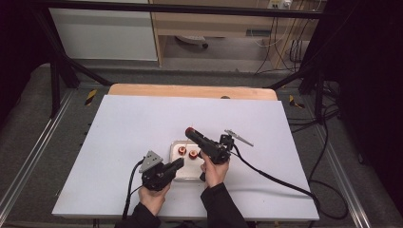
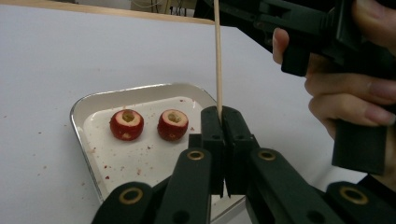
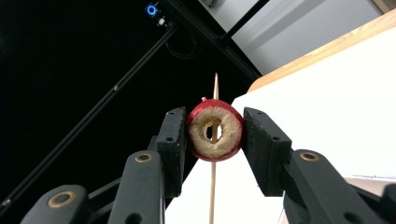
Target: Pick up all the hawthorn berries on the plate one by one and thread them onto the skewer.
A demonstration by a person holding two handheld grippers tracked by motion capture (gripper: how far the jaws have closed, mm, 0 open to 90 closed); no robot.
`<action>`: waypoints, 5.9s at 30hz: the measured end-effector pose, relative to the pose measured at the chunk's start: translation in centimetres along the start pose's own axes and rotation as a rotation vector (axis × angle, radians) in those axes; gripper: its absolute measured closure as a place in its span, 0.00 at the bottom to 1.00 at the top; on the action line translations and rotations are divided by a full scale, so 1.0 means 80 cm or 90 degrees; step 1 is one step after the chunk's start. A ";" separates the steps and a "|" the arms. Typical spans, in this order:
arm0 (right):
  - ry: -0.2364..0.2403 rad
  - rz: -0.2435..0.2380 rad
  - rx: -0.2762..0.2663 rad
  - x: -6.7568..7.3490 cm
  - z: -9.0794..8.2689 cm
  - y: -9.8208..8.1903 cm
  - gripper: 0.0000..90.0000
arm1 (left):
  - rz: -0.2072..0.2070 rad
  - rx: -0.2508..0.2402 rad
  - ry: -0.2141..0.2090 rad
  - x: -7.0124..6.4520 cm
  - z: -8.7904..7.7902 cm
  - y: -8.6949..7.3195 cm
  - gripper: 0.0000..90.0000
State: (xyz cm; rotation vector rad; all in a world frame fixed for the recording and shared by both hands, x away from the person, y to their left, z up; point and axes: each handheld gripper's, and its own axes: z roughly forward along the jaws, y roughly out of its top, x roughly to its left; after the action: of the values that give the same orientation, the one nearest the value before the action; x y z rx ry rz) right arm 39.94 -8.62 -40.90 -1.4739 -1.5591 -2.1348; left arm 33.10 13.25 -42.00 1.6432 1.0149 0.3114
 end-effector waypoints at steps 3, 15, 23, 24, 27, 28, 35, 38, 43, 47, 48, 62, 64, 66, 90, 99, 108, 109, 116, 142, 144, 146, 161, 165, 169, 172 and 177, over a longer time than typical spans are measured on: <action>0.001 -0.005 0.010 -0.001 0.000 -0.010 0.68 | -0.004 0.001 0.004 0.001 0.004 0.009 0.98; -0.010 -0.036 0.045 -0.001 -0.001 -0.023 0.68 | 0.003 0.013 0.007 0.009 0.013 0.014 0.98; -0.021 -0.052 0.071 -0.001 -0.002 -0.028 0.68 | 0.017 0.023 0.003 0.014 0.013 0.012 0.98; -0.023 -0.052 0.074 -0.001 -0.002 -0.029 0.68 | 0.017 0.024 0.004 0.014 0.013 0.012 0.98; -0.025 -0.054 0.082 -0.001 -0.002 -0.030 0.68 | 0.017 0.027 0.002 0.015 0.014 0.011 0.98; -0.025 -0.054 0.082 -0.001 -0.002 -0.030 0.68 | 0.018 0.028 0.002 0.016 0.013 0.010 0.98; -0.031 -0.109 0.102 0.006 -0.013 -0.016 0.52 | 0.026 0.033 -0.011 0.024 0.002 0.008 0.98; -0.044 -0.149 0.126 0.007 -0.022 -0.003 0.42 | 0.037 0.040 -0.008 0.032 -0.008 0.006 0.98; -0.081 -0.205 0.214 0.003 -0.029 0.012 0.27 | 0.063 0.064 -0.001 0.048 -0.025 0.000 0.98; -0.110 -0.255 0.287 -0.003 -0.030 0.018 0.20 | 0.089 0.087 0.008 0.060 -0.041 -0.007 0.98; -0.119 -0.265 0.303 -0.004 -0.030 0.019 0.19 | 0.092 0.093 0.008 0.063 -0.045 -0.009 0.98; -0.182 -0.368 0.496 0.001 0.011 0.036 0.23 | 0.154 0.156 0.011 0.081 -0.070 -0.021 0.98; -0.193 -0.384 0.518 0.003 0.020 0.037 0.25 | 0.156 0.159 0.011 0.083 -0.071 -0.022 0.98; -0.204 -0.393 0.555 0.004 0.030 0.039 0.27 | 0.157 0.162 0.009 0.084 -0.071 -0.023 0.98; -0.246 -0.432 0.729 -0.021 0.099 0.027 0.57 | 0.154 0.172 0.006 0.087 -0.070 -0.025 0.98; -0.231 -0.411 0.741 -0.029 0.105 0.027 0.63 | 0.156 0.175 0.005 0.087 -0.069 -0.025 0.98; -0.232 -0.404 0.752 -0.032 0.106 0.027 0.68 | 0.157 0.176 0.005 0.087 -0.069 -0.025 0.98; -0.233 -0.403 0.751 -0.031 0.106 0.027 0.69 | 0.158 0.176 0.005 0.087 -0.069 -0.025 0.98; -0.225 -0.388 0.721 -0.019 0.098 0.035 0.69 | 0.160 0.176 0.005 0.086 -0.068 -0.025 0.98; -0.148 -0.237 0.435 0.010 0.024 0.055 0.69 | 0.153 0.147 0.004 0.076 -0.069 -0.026 0.98; -0.137 -0.219 0.406 0.008 0.018 0.052 0.69 | 0.154 0.146 0.005 0.075 -0.068 -0.026 0.98; -0.130 -0.206 0.375 0.005 0.013 0.050 0.69 | 0.154 0.144 0.005 0.074 -0.068 -0.026 0.98; -0.075 -0.119 0.177 -0.009 -0.015 0.032 0.69 | 0.144 0.130 0.000 0.064 -0.064 -0.028 0.98; -0.067 -0.108 0.154 -0.011 -0.018 0.028 0.69 | 0.140 0.126 -0.002 0.061 -0.062 -0.029 0.98; -0.065 -0.101 0.116 -0.014 -0.020 0.023 0.70 | 0.133 0.123 -0.001 0.058 -0.060 -0.029 0.98; -0.065 -0.096 0.094 -0.013 -0.020 0.020 0.70 | 0.128 0.116 -0.001 0.054 -0.059 -0.030 0.98; -0.065 -0.083 0.062 -0.014 -0.017 0.017 0.70 | 0.122 0.112 0.000 0.050 -0.057 -0.031 0.98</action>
State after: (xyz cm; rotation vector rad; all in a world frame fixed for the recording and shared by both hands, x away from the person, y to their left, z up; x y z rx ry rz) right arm 40.41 -10.77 -40.83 -1.5104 -1.8144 -2.0457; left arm 31.36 19.28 -43.82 1.9045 0.9072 0.3578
